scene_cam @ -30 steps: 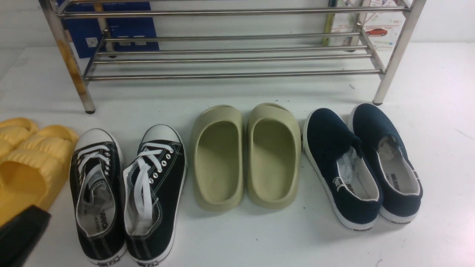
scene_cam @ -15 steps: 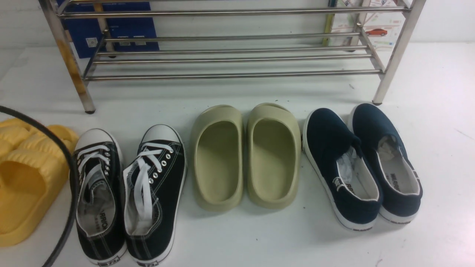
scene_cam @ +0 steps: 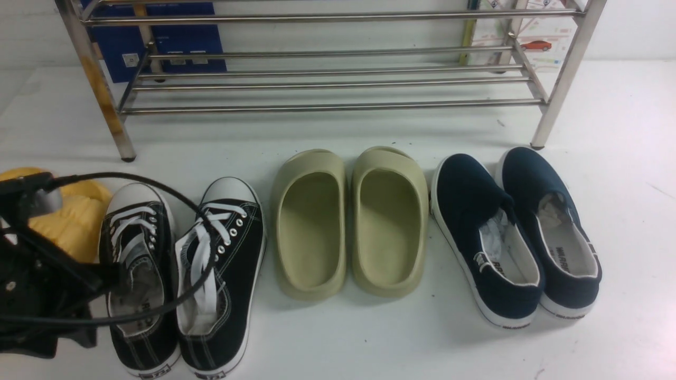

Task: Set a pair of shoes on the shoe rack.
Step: Use the left arm to grab the shoe closest to it, then use the left arm to put a shoe into the shoe rack

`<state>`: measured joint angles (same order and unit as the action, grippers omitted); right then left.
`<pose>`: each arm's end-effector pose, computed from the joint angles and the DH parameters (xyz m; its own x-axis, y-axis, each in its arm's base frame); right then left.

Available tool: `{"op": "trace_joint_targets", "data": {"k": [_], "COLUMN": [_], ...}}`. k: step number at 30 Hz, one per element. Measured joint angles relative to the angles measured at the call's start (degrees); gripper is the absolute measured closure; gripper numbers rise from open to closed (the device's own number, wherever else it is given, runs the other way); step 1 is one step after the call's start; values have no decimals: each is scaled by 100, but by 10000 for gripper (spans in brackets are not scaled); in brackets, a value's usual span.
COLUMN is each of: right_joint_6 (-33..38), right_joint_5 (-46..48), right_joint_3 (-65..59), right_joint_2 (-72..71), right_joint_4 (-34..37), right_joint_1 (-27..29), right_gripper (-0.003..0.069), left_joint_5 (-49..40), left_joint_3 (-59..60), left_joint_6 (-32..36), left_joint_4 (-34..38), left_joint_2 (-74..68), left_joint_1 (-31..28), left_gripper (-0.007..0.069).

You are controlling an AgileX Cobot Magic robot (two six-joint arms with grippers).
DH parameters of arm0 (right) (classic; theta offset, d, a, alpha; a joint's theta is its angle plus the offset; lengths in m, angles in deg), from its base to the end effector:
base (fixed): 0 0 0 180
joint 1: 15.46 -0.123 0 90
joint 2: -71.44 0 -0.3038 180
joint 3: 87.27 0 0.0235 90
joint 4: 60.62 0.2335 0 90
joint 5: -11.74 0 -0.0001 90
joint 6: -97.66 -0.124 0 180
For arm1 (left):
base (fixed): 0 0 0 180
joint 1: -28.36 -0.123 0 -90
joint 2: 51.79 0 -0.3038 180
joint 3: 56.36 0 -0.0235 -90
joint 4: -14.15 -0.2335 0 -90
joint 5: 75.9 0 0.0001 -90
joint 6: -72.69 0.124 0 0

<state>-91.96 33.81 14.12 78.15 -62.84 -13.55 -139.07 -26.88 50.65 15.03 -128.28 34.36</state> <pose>0.0473 -0.0034 0.1638 -0.2896 0.1413 -0.9466 0.0861 0.9889 0.1213 0.1821 -0.0208 0.2550 -0.9436 -0.2846 -0.1691 -0.2738 0.9581 -0.0844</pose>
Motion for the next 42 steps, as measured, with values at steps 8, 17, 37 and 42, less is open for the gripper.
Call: {"op": "trace_joint_targets", "data": {"k": [8,17,37,42], "right_joint_6": [0,0,0,0], "right_joint_5": [0,0,0,0], "right_joint_3": [0,0,0,0], "right_joint_2": [0,0,0,0], "right_joint_4": [0,0,0,0], "right_joint_1": [0,0,0,0], "right_gripper": [419,419,419,419], "left_joint_5": [799,1534,-76,-556], "left_joint_3": [-22,-35,-1526,-2419], "left_joint_6": [-454,-835,101,594], "left_joint_4": [-261,-435,-685,-420], "left_joint_2": [-928,-1646,-640,-890], "left_joint_1": [0,0,0,0], "left_gripper": [185,398,638,638]}}
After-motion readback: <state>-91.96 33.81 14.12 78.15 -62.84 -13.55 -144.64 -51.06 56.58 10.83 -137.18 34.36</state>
